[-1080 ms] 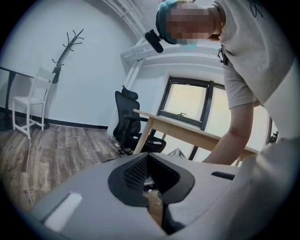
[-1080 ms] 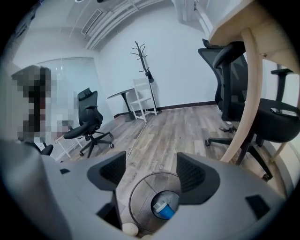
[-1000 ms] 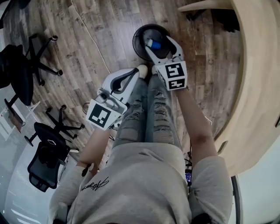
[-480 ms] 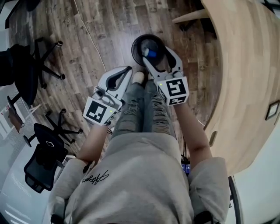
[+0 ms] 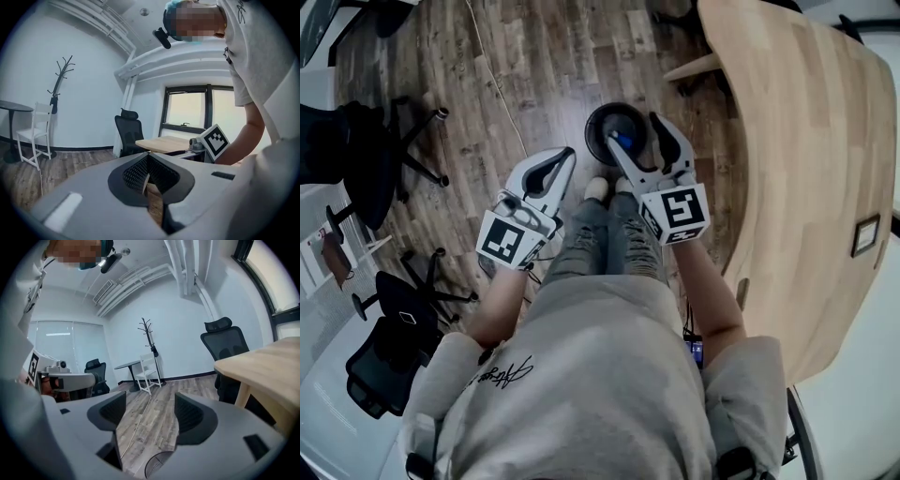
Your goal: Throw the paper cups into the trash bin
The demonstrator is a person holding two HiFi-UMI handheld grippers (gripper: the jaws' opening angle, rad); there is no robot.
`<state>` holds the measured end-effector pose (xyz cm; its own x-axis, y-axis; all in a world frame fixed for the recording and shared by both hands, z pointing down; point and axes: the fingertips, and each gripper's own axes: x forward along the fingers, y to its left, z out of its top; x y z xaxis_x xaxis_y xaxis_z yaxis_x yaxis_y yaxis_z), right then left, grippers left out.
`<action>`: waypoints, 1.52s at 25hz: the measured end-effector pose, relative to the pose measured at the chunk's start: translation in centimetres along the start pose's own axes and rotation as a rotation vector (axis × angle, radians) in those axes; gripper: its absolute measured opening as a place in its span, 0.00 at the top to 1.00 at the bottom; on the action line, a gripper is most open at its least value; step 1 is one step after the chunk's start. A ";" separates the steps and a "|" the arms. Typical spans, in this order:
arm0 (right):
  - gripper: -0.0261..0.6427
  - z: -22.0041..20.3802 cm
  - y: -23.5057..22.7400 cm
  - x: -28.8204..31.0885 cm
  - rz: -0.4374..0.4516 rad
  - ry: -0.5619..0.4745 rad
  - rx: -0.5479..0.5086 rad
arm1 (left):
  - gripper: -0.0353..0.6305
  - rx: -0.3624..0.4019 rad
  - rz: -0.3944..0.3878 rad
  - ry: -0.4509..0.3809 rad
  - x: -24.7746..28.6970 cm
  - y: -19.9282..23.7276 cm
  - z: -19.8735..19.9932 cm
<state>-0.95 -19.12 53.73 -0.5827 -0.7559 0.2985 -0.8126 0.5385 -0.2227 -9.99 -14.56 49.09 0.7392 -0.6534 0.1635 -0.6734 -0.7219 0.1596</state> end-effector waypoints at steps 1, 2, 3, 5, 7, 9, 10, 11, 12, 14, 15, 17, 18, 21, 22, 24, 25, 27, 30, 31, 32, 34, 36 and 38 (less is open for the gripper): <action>0.48 0.8 0.1 -0.3 0.001 -0.012 -0.007 | 0.94 0.007 0.000 -0.007 -0.1 -0.1 0.8; 0.48 1.7 0.2 -0.6 0.002 -0.024 -0.013 | 0.94 0.016 -0.002 -0.015 -0.1 -0.3 1.5; 0.48 2.4 0.4 -0.8 0.004 -0.034 -0.018 | 0.94 0.024 -0.005 -0.021 -0.2 -0.4 2.2; 0.48 3.5 0.8 -1.2 0.009 -0.047 -0.024 | 0.94 0.038 -0.011 -0.026 -0.3 -0.6 3.1; 0.48 4.4 1.1 -1.6 0.020 -0.058 -0.028 | 0.94 0.050 -0.015 -0.033 -0.3 -0.7 3.9; 0.48 5.4 1.3 -2.0 0.031 -0.067 -0.033 | 0.94 0.064 -0.016 -0.044 -0.4 -0.8 5.0; 0.48 5.9 1.4 -2.3 0.033 -0.072 -0.038 | 0.94 0.071 -0.018 -0.048 -0.5 -0.9 5.6; 0.48 6.4 1.4 -2.6 0.032 -0.076 -0.046 | 0.94 0.078 -0.021 -0.052 -0.6 -1.1 6.2; 0.48 7.0 1.4 -2.9 0.030 -0.081 -0.054 | 0.94 0.084 -0.025 -0.056 -0.6 -1.2 6.7; 0.48 8.2 1.4 -3.2 0.031 -0.096 -0.065 | 0.94 0.095 -0.029 -0.059 -0.6 -1.4 7.7; 0.49 8.8 1.4 -3.4 0.033 -0.104 -0.068 | 0.94 0.104 -0.030 -0.058 -0.5 -1.4 8.1; 0.49 9.7 1.2 -3.4 0.037 -0.124 -0.072 | 0.94 0.134 -0.031 -0.062 0.0 -1.2 8.7; 0.49 10.1 0.9 -3.3 0.040 -0.135 -0.076 | 0.94 0.144 -0.031 -0.066 0.5 -1.1 8.8; 0.49 11.8 0.8 -3.6 0.056 -0.165 -0.096 | 0.94 0.163 -0.034 -0.076 1.3 -1.3 9.6; 0.49 12.3 1.0 -3.9 0.063 -0.172 -0.102 | 0.94 0.170 -0.035 -0.081 1.4 -1.6 10.0; 0.49 13.2 1.5 -4.5 0.079 -0.188 -0.115 | 0.94 0.180 -0.036 -0.094 1.4 -1.9 10.8; 0.49 13.6 1.8 -4.7 0.087 -0.196 -0.123 | 0.94 0.184 -0.036 -0.101 1.3 -2.0 11.3; 0.49 14.4 2.2 -5.1 0.099 -0.205 -0.140 | 0.94 0.187 -0.038 -0.115 1.3 -2.2 12.1; 0.49 14.9 2.7 -5.7 0.120 -0.218 -0.153 | 0.94 0.197 -0.038 -0.136 1.1 -2.5 13.0; 0.49 14.9 2.9 -5.8 0.132 -0.219 -0.153 | 0.94 0.203 -0.036 -0.140 1.1 -2.6 13.3; 0.49 14.9 3.1 -6.0 0.143 -0.217 -0.151 | 0.94 0.208 -0.034 -0.143 1.0 -2.6 13.5; 0.49 14.9 3.4 -6.2 0.156 -0.210 -0.149 | 0.94 0.212 -0.031 -0.149 1.0 -2.7 13.8; 0.49 15.1 3.5 -6.4 0.151 -0.222 -0.162 | 0.94 0.216 -0.031 -0.154 0.8 -2.9 14.0; 0.54 15.4 3.4 -6.7 0.138 -0.234 -0.169 | 0.94 0.219 -0.030 -0.156 0.7 -3.1 14.1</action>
<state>0.26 -17.95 36.69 -0.6861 -0.7257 0.0502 -0.7270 0.6816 -0.0835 -7.22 -16.02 34.96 0.7637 -0.6456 0.0071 -0.6443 -0.7628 -0.0549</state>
